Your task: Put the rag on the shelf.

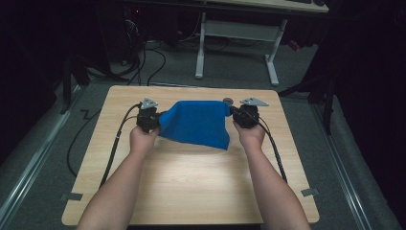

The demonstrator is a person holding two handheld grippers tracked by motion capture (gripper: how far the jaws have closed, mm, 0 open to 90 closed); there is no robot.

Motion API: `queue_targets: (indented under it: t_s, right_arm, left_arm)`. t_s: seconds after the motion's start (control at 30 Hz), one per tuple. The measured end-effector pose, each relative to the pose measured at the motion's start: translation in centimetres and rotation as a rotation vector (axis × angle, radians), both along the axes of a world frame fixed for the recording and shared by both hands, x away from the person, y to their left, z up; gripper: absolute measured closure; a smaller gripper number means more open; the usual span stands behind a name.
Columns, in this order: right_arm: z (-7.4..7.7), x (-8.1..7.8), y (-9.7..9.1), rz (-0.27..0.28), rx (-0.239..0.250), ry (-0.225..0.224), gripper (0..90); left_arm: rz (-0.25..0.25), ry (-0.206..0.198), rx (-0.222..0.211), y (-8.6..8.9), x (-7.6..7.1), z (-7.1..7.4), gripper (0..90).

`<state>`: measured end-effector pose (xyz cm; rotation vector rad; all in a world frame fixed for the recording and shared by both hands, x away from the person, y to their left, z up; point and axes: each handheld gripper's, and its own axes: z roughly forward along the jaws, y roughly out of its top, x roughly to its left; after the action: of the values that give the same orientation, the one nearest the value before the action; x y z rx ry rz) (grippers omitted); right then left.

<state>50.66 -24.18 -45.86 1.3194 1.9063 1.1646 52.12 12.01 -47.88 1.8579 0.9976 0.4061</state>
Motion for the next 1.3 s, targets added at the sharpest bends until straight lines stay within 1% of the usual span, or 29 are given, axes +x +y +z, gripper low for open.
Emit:
queue_targets:
  t_s: [0.1, 0.2, 0.27, 0.33, 0.43, 0.5, 0.57, 0.6, 0.63, 0.7, 0.8, 0.9, 0.97, 1.03, 1.07, 1.1, 1.17, 1.23, 1.27, 1.3]
  right_arm:
    - [-0.5, 0.0, 0.5, 0.014, -0.002, 0.006, 88.5]
    - [-0.7, 0.0, 0.8, 0.019, 0.002, 0.011, 88.4]
    - [-1.1, 0.1, 1.0, 0.03, 0.008, 0.013, 88.4]
    - [-1.3, 0.2, 1.1, 0.03, 0.011, 0.014, 88.4]
    - [-1.9, 0.4, 1.3, 0.038, 0.031, 0.03, 88.4]
    - [-2.1, 0.4, 1.3, 0.037, 0.038, 0.032, 88.4]
    - [-2.5, 0.6, 1.4, 0.042, 0.056, 0.037, 88.4]
    - [-2.5, 0.6, 1.4, 0.042, 0.056, 0.037, 88.4]
    - [-2.7, 0.7, 1.5, 0.044, 0.065, 0.043, 88.4]
    - [-3.0, 0.9, 1.5, 0.047, 0.071, 0.049, 88.4]
    - [-3.3, 1.0, 1.6, 0.046, 0.08, 0.058, 88.4]
    - [-3.7, 1.1, 1.6, 0.045, 0.08, 0.076, 88.4]
    - [-4.1, 1.1, 1.6, 0.044, 0.074, 0.092, 88.4]
    - [-4.2, 1.1, 1.6, 0.04, 0.075, 0.095, 88.4]
    - [-4.4, 1.0, 1.5, 0.037, 0.061, 0.101, 88.3]
    - [-4.4, 1.0, 1.4, 0.035, 0.06, 0.099, 88.0]
    - [-4.4, 0.9, 1.0, 0.021, 0.082, 0.098, 82.7]
    - [-4.3, 0.7, 0.6, 0.005, 0.091, 0.096, 76.7]
    - [-4.2, 0.7, 0.4, -0.004, 0.089, 0.103, 72.1]
    - [-4.1, 0.7, 0.3, -0.01, 0.087, 0.103, 69.9]
  left_arm:
    - [-0.007, 0.01, -0.003, -0.1, -0.3, -0.6, 88.1]
    - [-0.014, 0.014, -0.002, -0.2, -0.5, -0.9, 88.1]
    - [-0.019, 0.025, 0.005, -0.3, -0.8, -1.3, 88.1]
    - [-0.018, 0.023, 0.006, -0.4, -0.9, -1.4, 88.1]
    - [-0.02, 0.032, 0.001, -0.3, -1.2, -1.9, 88.1]
    - [-0.022, 0.035, 0.001, -0.4, -1.3, -2.1, 88.1]
    - [-0.026, 0.039, 0.006, -0.5, -1.5, -2.2, 88.1]
    - [-0.026, 0.039, 0.006, -0.5, -1.5, -2.2, 88.1]
    - [-0.031, 0.04, 0.018, -0.5, -1.5, -2.3, 88.1]
    - [-0.033, 0.038, 0.024, -0.6, -1.6, -2.2, 88.1]
    - [-0.033, 0.037, 0.027, -0.7, -1.7, -2.1, 88.1]
    - [-0.034, 0.039, 0.036, -0.7, -1.8, -2.2, 88.0]
    - [-0.03, 0.041, 0.03, -0.6, -1.8, -2.3, 88.0]
    - [-0.027, 0.045, 0.026, -0.6, -1.8, -2.4, 87.9]
    - [-0.029, 0.048, 0.028, -0.5, -1.8, -2.5, 87.9]
    - [-0.03, 0.049, 0.027, -0.6, -1.9, -2.6, 87.6]
    - [-0.024, 0.046, 0.023, -0.5, -1.9, -2.6, 86.7]
    - [-0.021, 0.047, 0.02, -0.4, -1.9, -2.5, 84.3]
    - [-0.015, 0.048, 0.021, -0.4, -1.9, -2.5, 81.2]
    - [-0.007, 0.053, 0.02, -0.3, -1.9, -2.5, 77.5]
